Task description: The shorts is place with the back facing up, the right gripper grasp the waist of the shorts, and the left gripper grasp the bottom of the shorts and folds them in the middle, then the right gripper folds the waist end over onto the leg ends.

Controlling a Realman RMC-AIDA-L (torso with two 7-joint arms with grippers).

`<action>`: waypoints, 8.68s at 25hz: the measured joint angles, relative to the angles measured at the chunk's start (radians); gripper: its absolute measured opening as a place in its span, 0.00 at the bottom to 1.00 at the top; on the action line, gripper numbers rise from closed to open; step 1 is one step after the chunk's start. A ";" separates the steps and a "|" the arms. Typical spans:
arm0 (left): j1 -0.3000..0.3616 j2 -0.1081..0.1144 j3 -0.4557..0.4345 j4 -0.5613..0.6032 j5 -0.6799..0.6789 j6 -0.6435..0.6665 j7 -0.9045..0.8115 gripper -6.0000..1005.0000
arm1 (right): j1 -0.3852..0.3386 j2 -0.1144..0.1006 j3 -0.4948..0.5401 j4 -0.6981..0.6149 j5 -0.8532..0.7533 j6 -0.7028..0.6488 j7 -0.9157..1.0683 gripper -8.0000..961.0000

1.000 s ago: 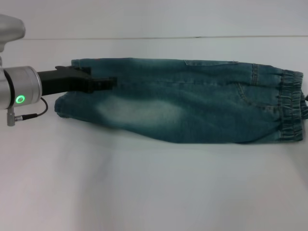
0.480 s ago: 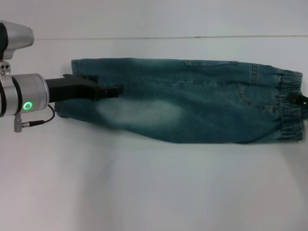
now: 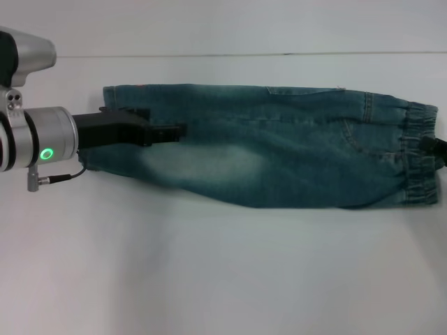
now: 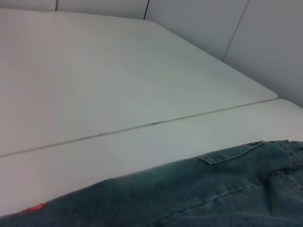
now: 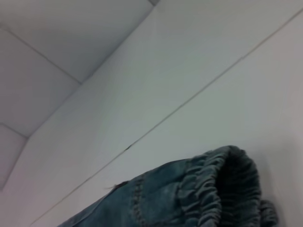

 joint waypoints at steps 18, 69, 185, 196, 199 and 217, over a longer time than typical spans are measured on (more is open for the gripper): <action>0.002 -0.003 0.026 -0.085 -0.159 -0.019 0.123 0.91 | -0.005 -0.009 0.031 -0.006 0.017 -0.124 -0.006 0.12; -0.006 -0.005 0.259 -0.161 -0.351 -0.167 0.235 0.90 | -0.047 -0.009 0.112 -0.032 0.021 -0.272 0.000 0.16; 0.005 -0.005 1.225 -0.449 -2.007 -0.423 1.621 0.02 | 0.486 0.010 -0.518 -0.203 -0.015 -0.140 0.288 0.27; 0.136 -0.003 1.053 -0.490 -1.985 -0.229 1.619 0.02 | 0.327 -0.023 -0.513 -0.255 0.132 -0.198 0.259 0.56; 0.163 -0.005 1.010 -0.557 -1.985 -0.112 1.598 0.02 | 0.269 -0.034 -0.481 -0.257 0.172 -0.215 0.246 0.72; 0.023 0.088 0.859 -1.015 -1.843 0.532 1.298 0.16 | -0.033 0.015 -0.322 -0.290 0.240 -0.608 -0.479 0.72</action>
